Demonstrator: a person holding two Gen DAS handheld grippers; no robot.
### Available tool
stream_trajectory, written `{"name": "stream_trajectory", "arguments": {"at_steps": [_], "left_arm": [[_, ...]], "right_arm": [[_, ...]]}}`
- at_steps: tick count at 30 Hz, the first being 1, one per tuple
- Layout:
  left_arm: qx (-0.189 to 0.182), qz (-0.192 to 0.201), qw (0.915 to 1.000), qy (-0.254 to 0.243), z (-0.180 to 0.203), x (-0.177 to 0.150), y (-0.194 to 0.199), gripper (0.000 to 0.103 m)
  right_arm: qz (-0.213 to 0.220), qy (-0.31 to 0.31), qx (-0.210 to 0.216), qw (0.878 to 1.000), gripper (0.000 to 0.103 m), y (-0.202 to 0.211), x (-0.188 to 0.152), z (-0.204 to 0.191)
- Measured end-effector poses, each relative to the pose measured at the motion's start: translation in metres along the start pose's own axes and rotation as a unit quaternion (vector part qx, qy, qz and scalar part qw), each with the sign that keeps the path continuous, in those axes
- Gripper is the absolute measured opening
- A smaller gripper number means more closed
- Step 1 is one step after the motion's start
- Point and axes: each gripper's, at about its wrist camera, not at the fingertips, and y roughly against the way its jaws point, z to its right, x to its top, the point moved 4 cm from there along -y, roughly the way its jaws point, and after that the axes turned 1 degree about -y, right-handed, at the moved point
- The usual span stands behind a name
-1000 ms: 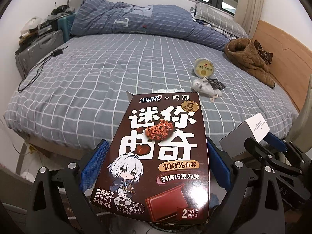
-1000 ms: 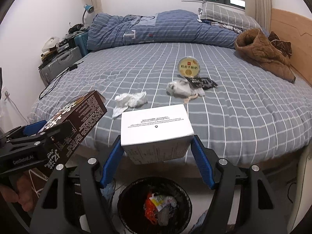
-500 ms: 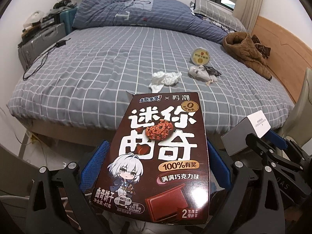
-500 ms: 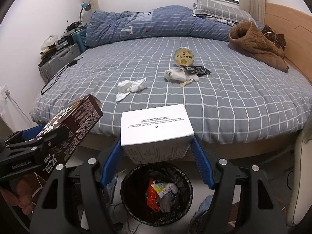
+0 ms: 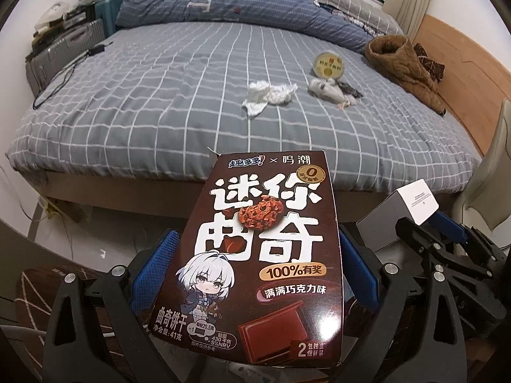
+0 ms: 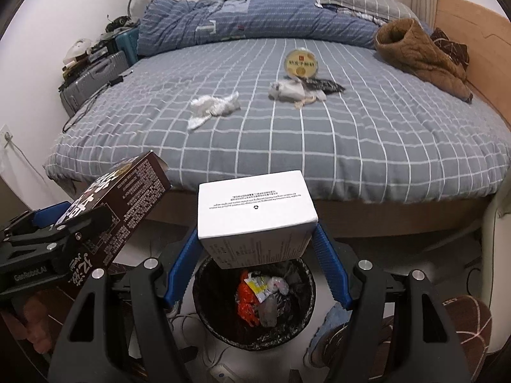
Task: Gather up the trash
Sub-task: 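Carry the brown box and white box with both tools over the black bin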
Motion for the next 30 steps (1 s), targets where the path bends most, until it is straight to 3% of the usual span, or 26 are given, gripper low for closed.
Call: {"name": "stream_trajectory", "arguments": {"at_steps": [30], "left_arm": [[0.006, -0.124, 0.9923, 0.0, -0.02, -0.037, -0.144, 0.093]], "right_arm": [[-0.135, -0.012, -0.003, 0.991, 0.067, -0.15, -0.048, 0.018]]}}
